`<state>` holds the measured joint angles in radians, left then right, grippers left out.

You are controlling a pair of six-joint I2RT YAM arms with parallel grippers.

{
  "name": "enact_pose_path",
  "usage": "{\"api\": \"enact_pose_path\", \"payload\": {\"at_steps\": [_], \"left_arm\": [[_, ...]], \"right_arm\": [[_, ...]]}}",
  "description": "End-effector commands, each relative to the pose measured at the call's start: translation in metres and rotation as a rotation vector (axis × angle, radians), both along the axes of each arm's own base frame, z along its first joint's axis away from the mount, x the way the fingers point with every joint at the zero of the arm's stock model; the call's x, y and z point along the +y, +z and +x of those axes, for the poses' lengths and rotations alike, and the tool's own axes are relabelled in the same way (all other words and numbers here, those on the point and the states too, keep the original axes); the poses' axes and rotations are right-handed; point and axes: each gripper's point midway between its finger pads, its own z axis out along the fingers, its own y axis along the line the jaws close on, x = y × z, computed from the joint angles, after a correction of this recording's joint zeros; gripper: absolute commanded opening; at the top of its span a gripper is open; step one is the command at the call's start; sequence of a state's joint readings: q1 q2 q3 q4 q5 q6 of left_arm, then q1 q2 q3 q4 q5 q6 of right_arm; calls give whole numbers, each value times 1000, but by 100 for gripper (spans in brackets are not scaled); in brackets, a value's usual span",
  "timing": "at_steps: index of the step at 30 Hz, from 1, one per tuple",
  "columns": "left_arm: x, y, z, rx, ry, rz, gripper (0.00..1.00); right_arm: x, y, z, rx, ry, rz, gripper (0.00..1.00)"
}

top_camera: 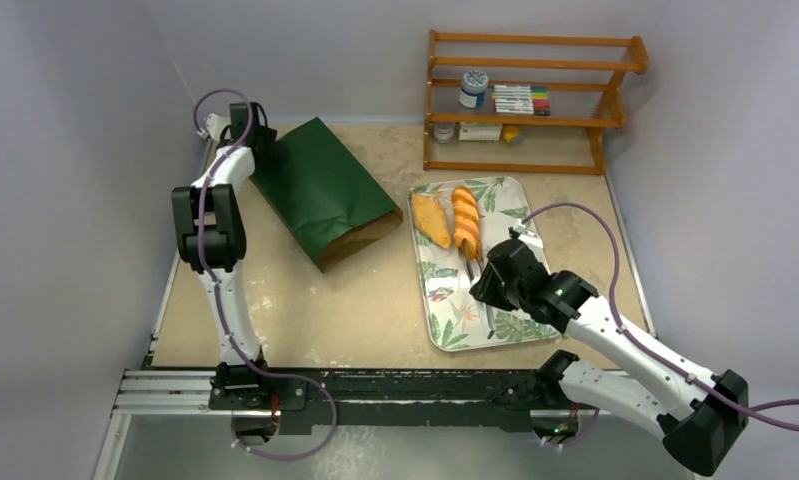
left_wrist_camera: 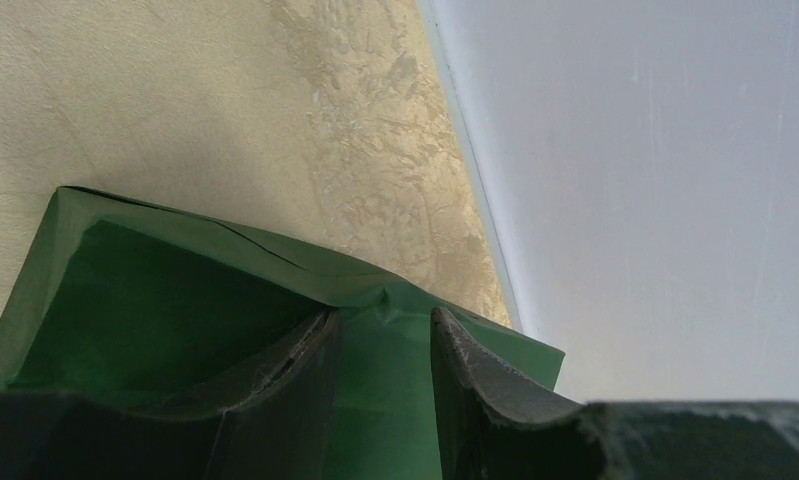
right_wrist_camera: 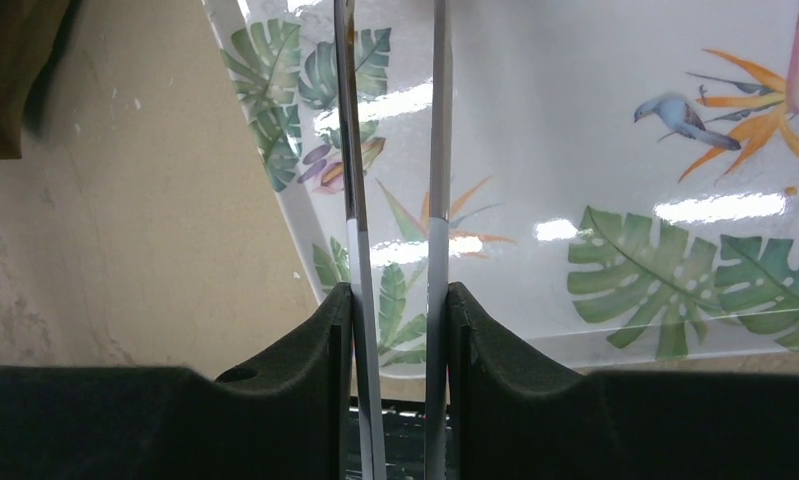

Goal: Take the fake bread out of the paper bag
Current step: Place the fake bread in the container.

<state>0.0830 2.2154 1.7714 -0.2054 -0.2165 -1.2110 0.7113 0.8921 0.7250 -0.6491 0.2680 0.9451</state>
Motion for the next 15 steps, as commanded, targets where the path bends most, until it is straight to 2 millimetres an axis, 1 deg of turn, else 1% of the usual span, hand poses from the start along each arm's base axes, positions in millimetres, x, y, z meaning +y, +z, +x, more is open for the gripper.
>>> {"api": "enact_pose_path", "payload": {"at_steps": [1, 10, 15], "left_arm": [[10, 3, -2, 22, 6, 13, 39], [11, 4, -3, 22, 4, 10, 39], [13, 6, -5, 21, 7, 7, 39]], "right_arm": [[-2, -6, -4, 29, -34, 13, 34], [-1, -8, -10, 43, -29, 37, 39], [1, -8, -12, 51, -28, 51, 39]]}}
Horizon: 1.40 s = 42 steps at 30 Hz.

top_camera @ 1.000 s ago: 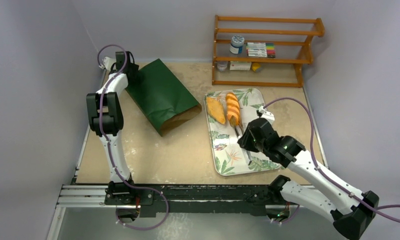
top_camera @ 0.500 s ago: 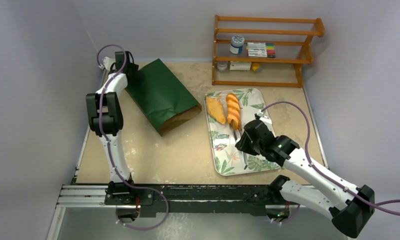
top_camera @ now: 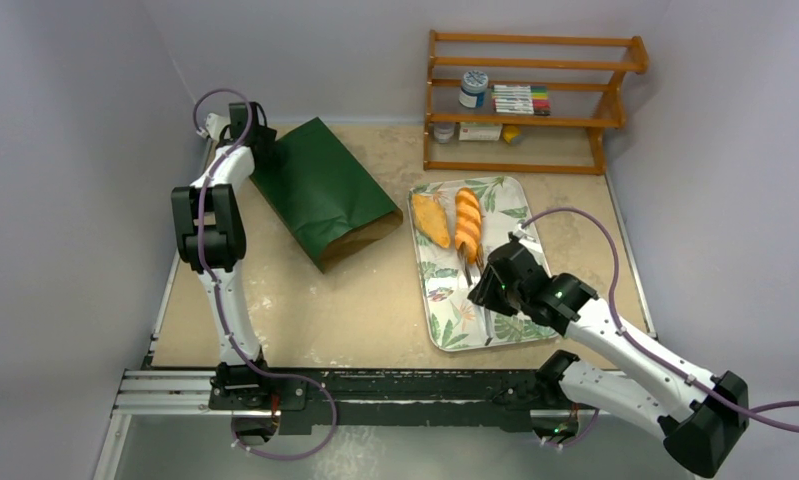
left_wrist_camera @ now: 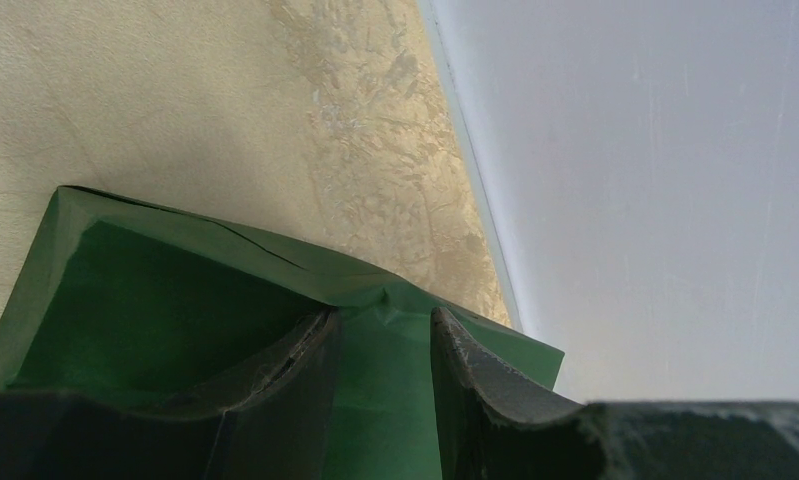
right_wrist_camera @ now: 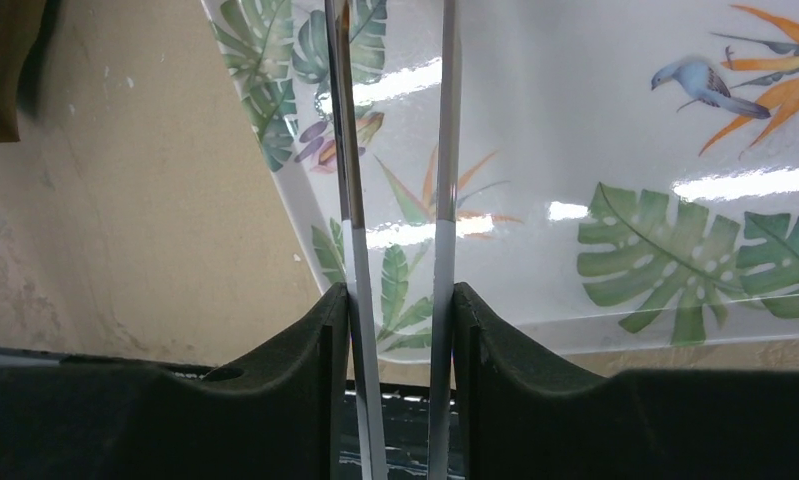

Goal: Take the fake bread out of the paper bag
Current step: Place the fake bread in the container.

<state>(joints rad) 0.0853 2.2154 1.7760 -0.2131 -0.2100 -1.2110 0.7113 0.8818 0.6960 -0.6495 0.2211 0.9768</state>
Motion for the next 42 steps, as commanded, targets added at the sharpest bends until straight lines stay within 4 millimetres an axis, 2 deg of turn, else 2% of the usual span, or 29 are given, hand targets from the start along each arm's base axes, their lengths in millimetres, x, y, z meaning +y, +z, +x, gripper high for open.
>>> {"api": "enact_pose_path", "payload": {"at_steps": [1, 42], "left_arm": [[13, 5, -5, 19, 9, 12, 39], [19, 0, -4, 23, 11, 9, 39]], "right_arm": [[-3, 1, -3, 8, -29, 16, 39], [4, -16, -13, 69, -31, 60, 44]]}}
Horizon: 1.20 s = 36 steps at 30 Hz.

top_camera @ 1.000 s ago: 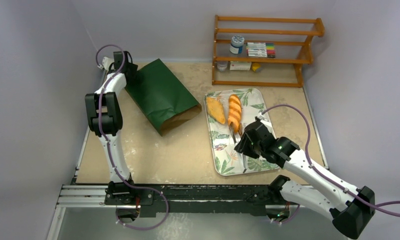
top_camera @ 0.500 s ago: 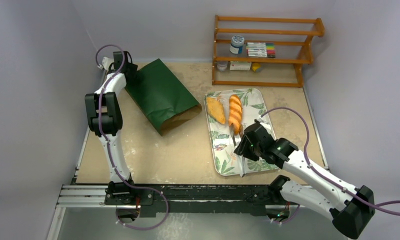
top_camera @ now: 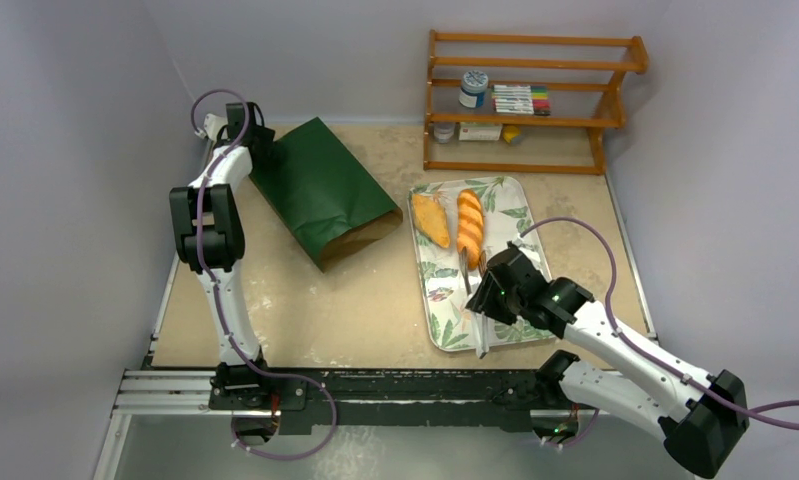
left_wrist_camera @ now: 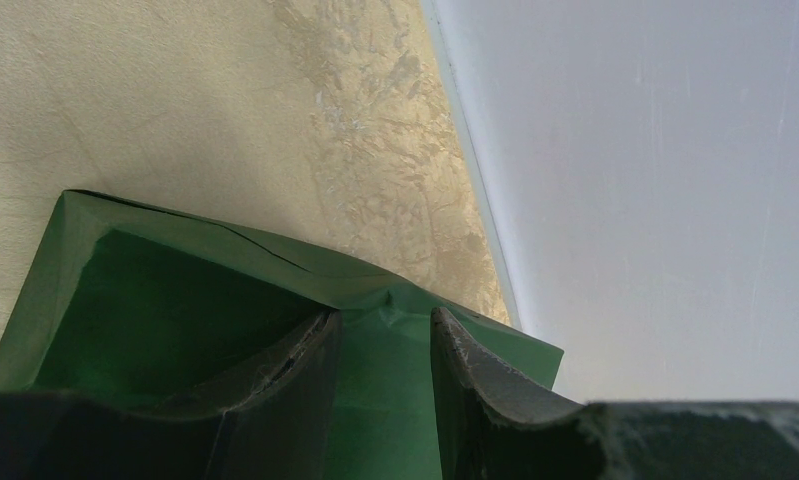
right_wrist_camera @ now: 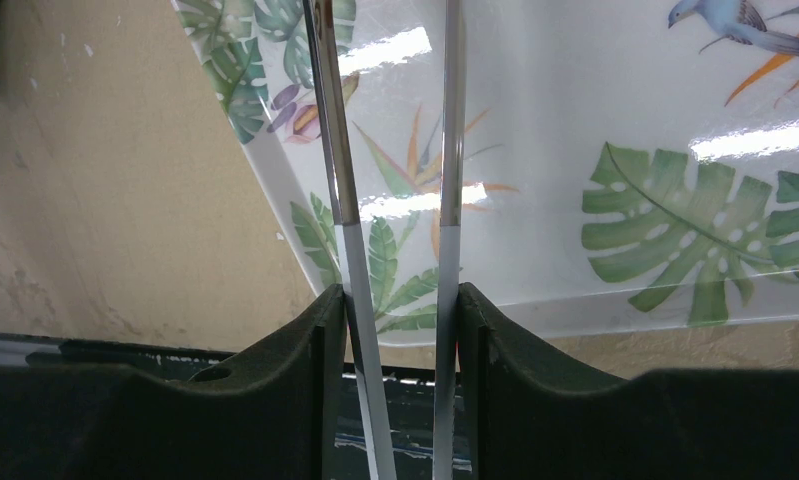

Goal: Take the fake bread out of the paper bag
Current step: Place the fake bread in the container.

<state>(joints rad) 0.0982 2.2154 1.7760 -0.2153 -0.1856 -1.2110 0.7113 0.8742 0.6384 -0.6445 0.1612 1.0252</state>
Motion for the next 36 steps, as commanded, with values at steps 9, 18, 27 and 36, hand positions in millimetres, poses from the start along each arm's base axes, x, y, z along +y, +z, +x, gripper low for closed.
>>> {"api": "enact_pose_path", "payload": {"at_steps": [9, 18, 27, 36], "left_arm": [[16, -1, -2, 24, 16, 24, 39], [16, -1, -1, 24, 15, 26, 39], [16, 2, 0, 20, 15, 26, 38], [17, 4, -2, 21, 20, 29, 38]], "right_arm": [[2, 3, 0, -5, -22, 33, 45], [2, -1, -1, 2, -23, 35, 45], [2, 11, -4, -11, -14, 53, 44], [3, 19, -14, -13, 9, 77, 42]]}}
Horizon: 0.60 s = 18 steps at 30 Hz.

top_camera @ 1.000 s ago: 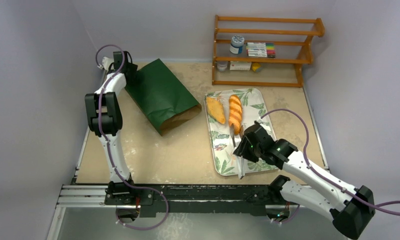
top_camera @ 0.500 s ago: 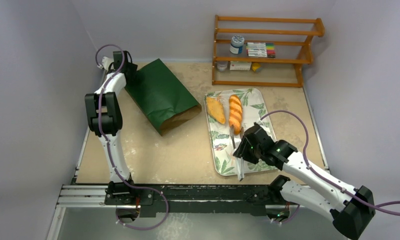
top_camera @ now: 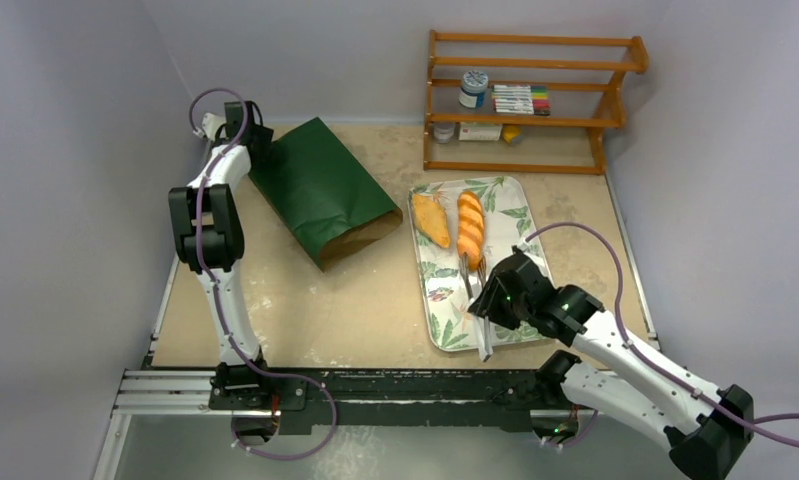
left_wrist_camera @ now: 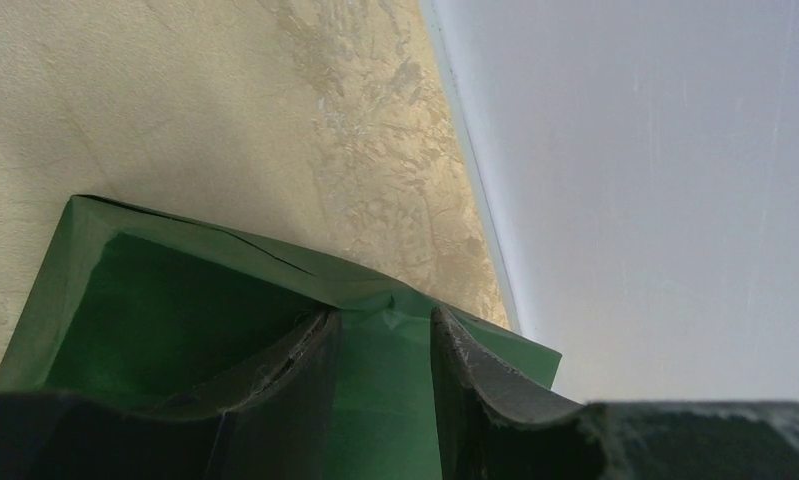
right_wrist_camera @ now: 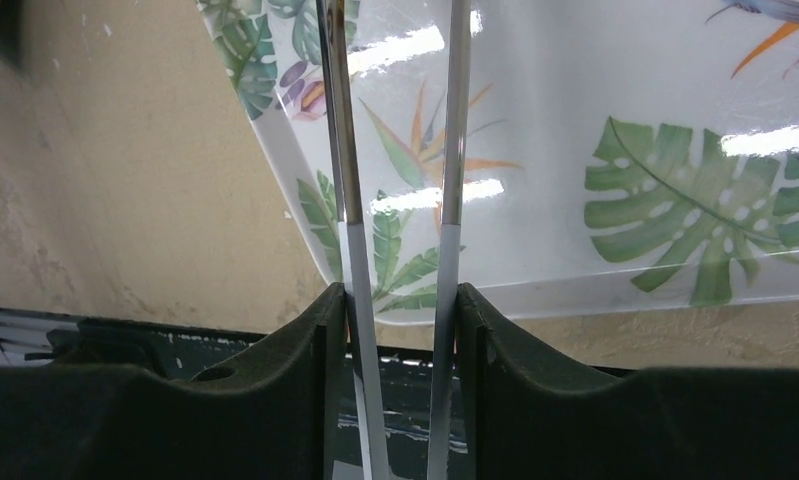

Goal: Take the fake bread out of the paper bag
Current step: Place the fake bread in the container.

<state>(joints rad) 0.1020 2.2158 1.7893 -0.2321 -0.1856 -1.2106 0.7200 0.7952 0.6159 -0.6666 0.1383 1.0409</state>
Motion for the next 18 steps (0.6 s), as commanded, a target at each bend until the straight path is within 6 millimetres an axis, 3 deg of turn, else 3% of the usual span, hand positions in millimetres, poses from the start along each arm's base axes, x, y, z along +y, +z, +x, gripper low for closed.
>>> {"api": "enact_pose_path", "payload": {"at_steps": [1, 8, 18], "left_arm": [[15, 2, -2, 16, 17, 29, 39], [15, 3, -4, 14, 23, 28, 39], [14, 7, -8, 10, 24, 28, 38]], "right_arm": [[3, 14, -5, -1, 1, 30, 42], [3, 16, -13, 3, 9, 46, 43], [9, -6, -9, 44, -11, 44, 43]]}}
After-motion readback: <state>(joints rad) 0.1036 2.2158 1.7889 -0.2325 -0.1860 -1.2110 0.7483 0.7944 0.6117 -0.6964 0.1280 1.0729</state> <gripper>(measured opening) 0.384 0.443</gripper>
